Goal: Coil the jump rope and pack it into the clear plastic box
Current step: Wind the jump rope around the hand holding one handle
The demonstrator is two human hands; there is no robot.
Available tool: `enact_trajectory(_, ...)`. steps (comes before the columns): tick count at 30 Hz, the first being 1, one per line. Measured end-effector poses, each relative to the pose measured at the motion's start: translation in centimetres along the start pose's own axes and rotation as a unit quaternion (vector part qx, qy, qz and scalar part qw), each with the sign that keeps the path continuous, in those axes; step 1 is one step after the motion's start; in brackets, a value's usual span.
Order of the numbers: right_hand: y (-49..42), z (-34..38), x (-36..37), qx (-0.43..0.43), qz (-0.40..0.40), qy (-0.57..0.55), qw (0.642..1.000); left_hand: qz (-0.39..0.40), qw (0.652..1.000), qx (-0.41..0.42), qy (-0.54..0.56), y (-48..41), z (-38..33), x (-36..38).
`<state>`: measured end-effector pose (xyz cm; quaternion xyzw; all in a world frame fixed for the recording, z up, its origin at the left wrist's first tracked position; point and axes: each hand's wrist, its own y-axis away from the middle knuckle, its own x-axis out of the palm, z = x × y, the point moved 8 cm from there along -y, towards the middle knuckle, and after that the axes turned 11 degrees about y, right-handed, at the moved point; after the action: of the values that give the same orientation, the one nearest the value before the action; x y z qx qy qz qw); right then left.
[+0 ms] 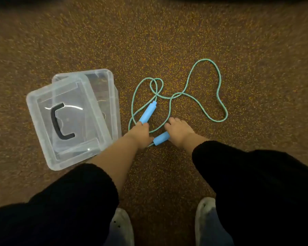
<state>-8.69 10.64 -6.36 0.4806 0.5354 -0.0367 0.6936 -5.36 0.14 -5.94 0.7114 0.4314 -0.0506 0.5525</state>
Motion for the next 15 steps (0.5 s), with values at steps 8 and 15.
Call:
enact_trajectory(8, 0.4, 1.0, 1.1, -0.032, 0.057, -0.026, 0.998, 0.050, 0.998, 0.015, -0.030, 0.6, 1.7, 3.0)
enact_trajectory(15, 2.0, 1.3, -0.9, -0.058, 0.109, -0.099, 0.987, 0.019, 1.000, 0.003, -0.025, 1.8, 1.3, 1.7)
